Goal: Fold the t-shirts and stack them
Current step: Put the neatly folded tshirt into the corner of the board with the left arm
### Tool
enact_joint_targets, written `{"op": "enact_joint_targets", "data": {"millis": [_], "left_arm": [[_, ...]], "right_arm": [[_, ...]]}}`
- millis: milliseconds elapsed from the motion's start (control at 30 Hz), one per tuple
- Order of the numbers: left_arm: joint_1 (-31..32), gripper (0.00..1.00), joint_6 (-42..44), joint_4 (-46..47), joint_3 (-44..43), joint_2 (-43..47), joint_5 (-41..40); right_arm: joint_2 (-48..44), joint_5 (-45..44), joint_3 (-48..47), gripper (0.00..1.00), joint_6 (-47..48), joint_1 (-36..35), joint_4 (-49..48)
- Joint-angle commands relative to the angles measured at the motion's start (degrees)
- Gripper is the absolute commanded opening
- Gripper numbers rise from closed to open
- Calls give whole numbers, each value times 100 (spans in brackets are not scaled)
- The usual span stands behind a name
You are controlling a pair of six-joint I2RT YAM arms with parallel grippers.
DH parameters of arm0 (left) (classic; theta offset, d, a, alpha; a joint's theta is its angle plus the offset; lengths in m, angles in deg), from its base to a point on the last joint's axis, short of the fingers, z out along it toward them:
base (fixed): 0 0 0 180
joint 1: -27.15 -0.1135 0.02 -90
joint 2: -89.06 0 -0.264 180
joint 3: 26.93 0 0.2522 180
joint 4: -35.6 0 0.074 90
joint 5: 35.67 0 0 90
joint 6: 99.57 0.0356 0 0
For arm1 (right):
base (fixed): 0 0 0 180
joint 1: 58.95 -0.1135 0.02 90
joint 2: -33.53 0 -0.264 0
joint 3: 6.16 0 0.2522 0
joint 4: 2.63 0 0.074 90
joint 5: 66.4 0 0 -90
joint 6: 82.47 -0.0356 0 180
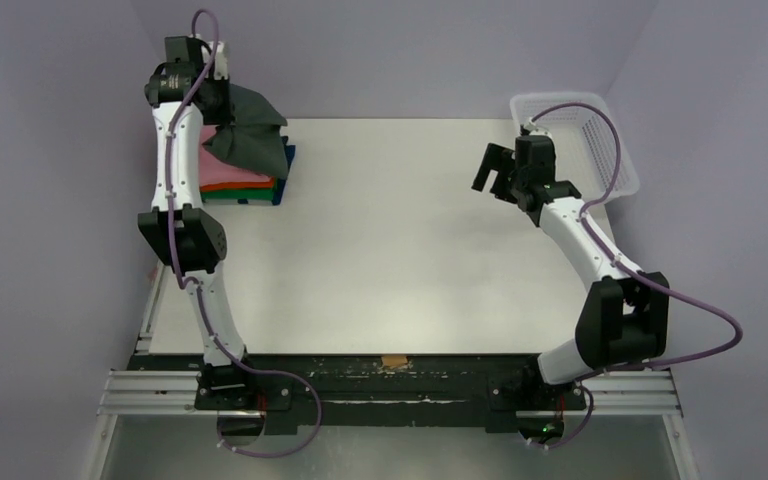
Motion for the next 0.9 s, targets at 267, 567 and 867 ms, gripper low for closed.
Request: {"op": "enact_joint_targets", "data": {"millis": [267,567,867], "left_arm": [[-407,0,1013,310,-407,-284,-382],[-794,0,1336,835,-407,-658,-661],[-795,40,1269,1885,-187,-958,-1587]], "right_arm": [[321,-217,-298,96,32,22,198],[496,-288,-419,95,32,11,332],[636,-300,-656,94,11,11,447]]}}
